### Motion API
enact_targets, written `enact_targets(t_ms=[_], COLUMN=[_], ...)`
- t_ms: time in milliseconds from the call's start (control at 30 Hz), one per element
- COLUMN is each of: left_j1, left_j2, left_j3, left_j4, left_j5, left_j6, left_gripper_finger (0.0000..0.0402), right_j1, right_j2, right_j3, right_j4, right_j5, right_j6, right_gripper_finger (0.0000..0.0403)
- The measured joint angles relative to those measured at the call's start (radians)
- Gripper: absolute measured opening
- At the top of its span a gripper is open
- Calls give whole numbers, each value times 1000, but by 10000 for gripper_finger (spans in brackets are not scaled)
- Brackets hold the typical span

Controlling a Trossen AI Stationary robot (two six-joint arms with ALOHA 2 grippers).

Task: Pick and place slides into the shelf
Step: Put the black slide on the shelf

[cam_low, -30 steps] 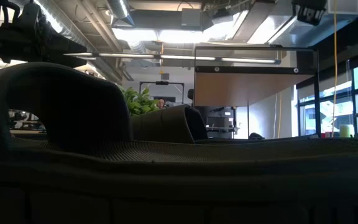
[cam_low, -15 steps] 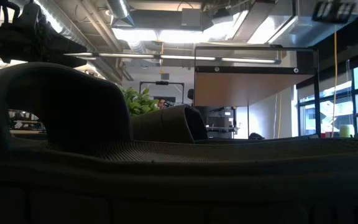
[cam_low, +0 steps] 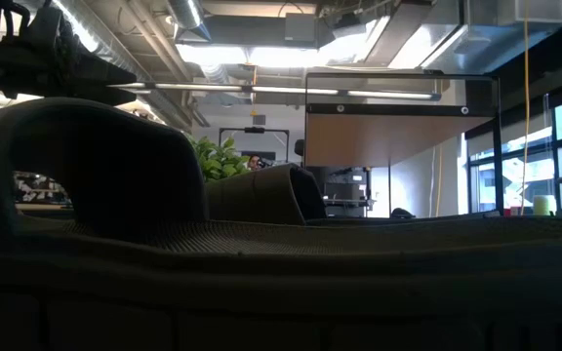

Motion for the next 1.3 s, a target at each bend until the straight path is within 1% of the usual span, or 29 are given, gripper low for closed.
enact_targets(t_ms=[100, 233, 367, 500, 600, 667, 733, 833, 900, 1033, 1200, 1300], left_j1=[0, 0, 0, 0, 0, 0, 0, 0, 0, 0, 0, 0], left_j2=[0, 0, 0, 0, 0, 0, 0, 0, 0, 0, 0, 0], left_j3=[0, 0, 0, 0, 0, 0, 0, 0, 0, 0, 0, 0], left_j4=[0, 0, 0, 0, 0, 0, 0, 0, 0, 0, 0, 0], left_j5=[0, 0, 0, 0, 0, 0, 0, 0, 0, 0, 0, 0], left_j6=[0, -7, -8, -8, -8, -8, -8, -9, -9, -9, -10, -8], left_gripper_finger=[195, 195, 195, 195, 195, 195, 195, 195, 195, 195, 195, 195], right_j1=[76, 159, 239, 314, 361, 388, 408, 422, 427, 445, 456, 457], right_j2=[33, 64, 70, 71, 78, 77, 76, 75, 75, 75, 74, 74], right_j3=[0, 0, 0, -5, -77, -149, -218, -308, -361, -431, -440, -440], right_j4=[-15, -24, -36, -48, -27, 54, 194, 360, 429, 507, 513, 524], right_j5=[35, 111, 185, 282, 274, 236, 236, 323, 343, 340, 339, 317], right_j6=[82, 176, 291, 401, 471, 500, 504, 510, 529, 549, 554, 571], right_gripper_finger=[163, 163, 163, 163, 163, 163, 163, 163, 163, 163, 163, 163])
